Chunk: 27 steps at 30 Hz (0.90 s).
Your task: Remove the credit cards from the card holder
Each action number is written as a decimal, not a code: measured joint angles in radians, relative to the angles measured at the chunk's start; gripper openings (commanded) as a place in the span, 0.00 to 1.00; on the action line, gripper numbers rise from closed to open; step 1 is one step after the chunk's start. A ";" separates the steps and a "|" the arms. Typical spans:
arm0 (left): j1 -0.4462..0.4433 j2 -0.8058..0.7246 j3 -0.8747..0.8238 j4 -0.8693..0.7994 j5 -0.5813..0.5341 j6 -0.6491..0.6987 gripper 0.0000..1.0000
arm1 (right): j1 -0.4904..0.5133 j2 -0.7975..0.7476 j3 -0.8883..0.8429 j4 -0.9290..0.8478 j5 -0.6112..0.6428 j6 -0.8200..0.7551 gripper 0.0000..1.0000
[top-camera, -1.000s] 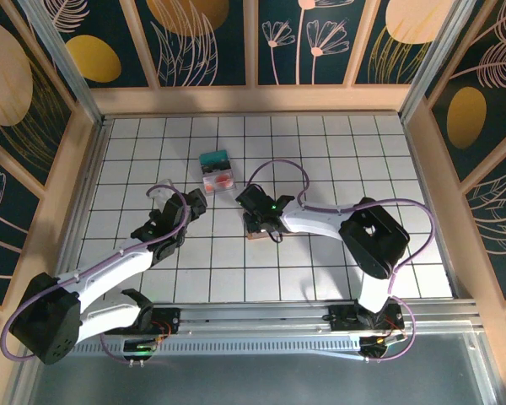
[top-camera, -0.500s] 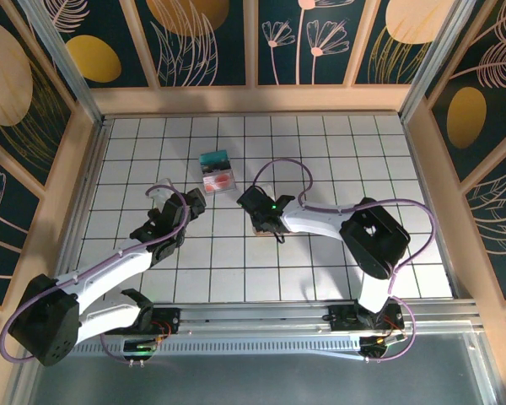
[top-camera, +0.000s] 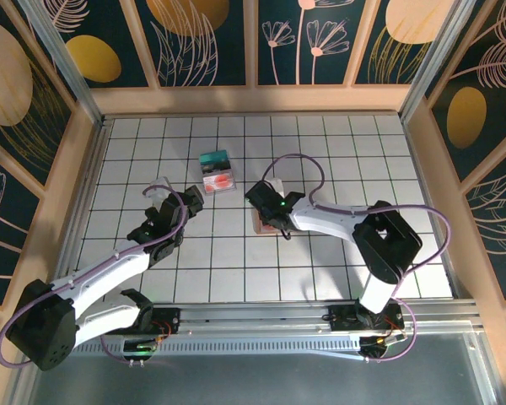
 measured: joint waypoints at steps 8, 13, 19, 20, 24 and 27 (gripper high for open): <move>0.000 0.000 0.004 -0.002 -0.003 0.009 0.99 | -0.032 -0.038 -0.055 0.001 0.001 0.022 0.44; 0.000 0.000 0.013 -0.013 -0.003 0.016 0.99 | -0.062 -0.082 -0.109 0.005 0.000 0.036 0.43; 0.000 0.003 0.023 -0.017 -0.003 0.019 0.99 | -0.116 -0.121 -0.173 0.035 -0.018 0.044 0.43; 0.000 0.006 0.024 -0.017 -0.003 0.021 0.99 | -0.127 -0.122 -0.182 0.042 -0.023 0.044 0.43; 0.000 0.023 0.032 -0.016 0.015 0.042 0.99 | -0.160 -0.122 -0.221 0.074 -0.042 0.044 0.42; -0.004 0.048 0.046 -0.015 0.036 0.060 0.99 | -0.181 -0.121 -0.240 0.093 -0.064 0.043 0.42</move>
